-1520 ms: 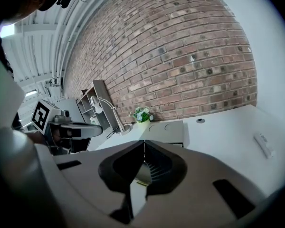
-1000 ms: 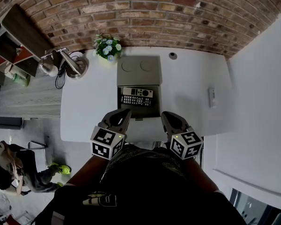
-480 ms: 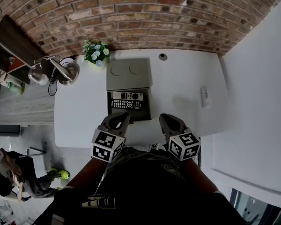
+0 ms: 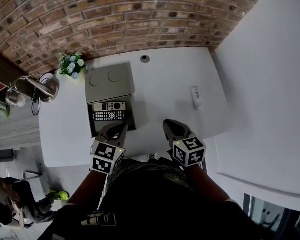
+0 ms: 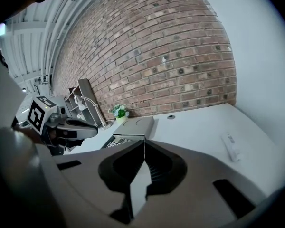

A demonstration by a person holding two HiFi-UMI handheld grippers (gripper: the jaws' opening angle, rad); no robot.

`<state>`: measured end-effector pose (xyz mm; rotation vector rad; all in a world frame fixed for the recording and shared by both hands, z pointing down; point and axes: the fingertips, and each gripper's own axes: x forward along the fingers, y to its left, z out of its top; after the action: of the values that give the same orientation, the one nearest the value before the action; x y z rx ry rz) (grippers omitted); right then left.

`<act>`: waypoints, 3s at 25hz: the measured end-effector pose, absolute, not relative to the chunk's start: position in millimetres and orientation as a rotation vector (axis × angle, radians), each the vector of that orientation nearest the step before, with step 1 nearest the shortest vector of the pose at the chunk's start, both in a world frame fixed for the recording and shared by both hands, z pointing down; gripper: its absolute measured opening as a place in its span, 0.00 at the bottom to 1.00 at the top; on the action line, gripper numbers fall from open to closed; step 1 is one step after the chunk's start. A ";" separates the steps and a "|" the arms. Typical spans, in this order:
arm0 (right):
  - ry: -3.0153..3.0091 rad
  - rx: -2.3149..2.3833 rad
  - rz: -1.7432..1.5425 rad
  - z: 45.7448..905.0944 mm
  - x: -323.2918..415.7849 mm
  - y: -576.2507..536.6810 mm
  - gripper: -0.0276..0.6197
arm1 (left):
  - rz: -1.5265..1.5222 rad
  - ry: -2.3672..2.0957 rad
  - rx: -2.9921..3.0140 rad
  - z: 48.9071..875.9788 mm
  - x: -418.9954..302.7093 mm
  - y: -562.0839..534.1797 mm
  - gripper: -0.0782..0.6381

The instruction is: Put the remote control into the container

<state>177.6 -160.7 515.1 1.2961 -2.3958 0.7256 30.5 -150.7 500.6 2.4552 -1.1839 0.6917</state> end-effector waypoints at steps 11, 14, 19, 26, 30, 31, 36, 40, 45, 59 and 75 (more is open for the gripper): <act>-2.176 1.504 0.666 563.5 289.7 -195.7 0.06 | 0.842 -1.123 2.424 527.1 75.6 -153.5 0.12; -2.104 1.529 0.647 585.1 318.9 -209.8 0.06 | 0.892 -1.093 2.401 532.6 84.9 -151.5 0.12; -1.971 1.538 0.568 620.2 360.6 -237.9 0.12 | 0.902 -1.104 2.382 535.9 96.7 -161.2 0.12; -1.827 1.516 0.559 662.9 402.6 -285.7 0.35 | 0.896 -1.164 2.351 530.9 91.6 -169.6 0.12; -1.790 1.462 0.576 683.4 409.0 -298.5 0.40 | 0.896 -1.190 2.302 536.0 80.8 -164.6 0.12; -1.785 1.450 0.579 687.3 409.3 -300.6 0.40 | 0.894 -1.197 2.290 536.8 78.2 -164.0 0.12; -1.764 1.448 0.603 697.3 414.4 -304.9 0.40 | 0.885 -1.226 2.264 536.2 69.2 -165.0 0.12; -1.779 1.464 0.649 700.0 415.0 -304.5 0.40 | 0.875 -1.237 2.250 537.3 63.4 -163.7 0.12; -1.775 1.485 0.728 696.1 419.0 -305.6 0.40 | 0.814 -1.232 2.226 534.8 57.4 -163.0 0.12; -1.939 1.432 0.732 666.0 351.4 -282.8 0.40 | 0.729 -1.274 2.192 525.1 12.7 -150.9 0.12; -2.259 0.354 0.143 606.1 24.1 -179.8 0.40 | 0.635 -1.426 2.082 521.9 -105.1 -109.3 0.12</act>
<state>24.1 -179.8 606.1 0.3541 -2.2593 0.1432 -105.1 -109.3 521.9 2.0816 -1.4263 0.6351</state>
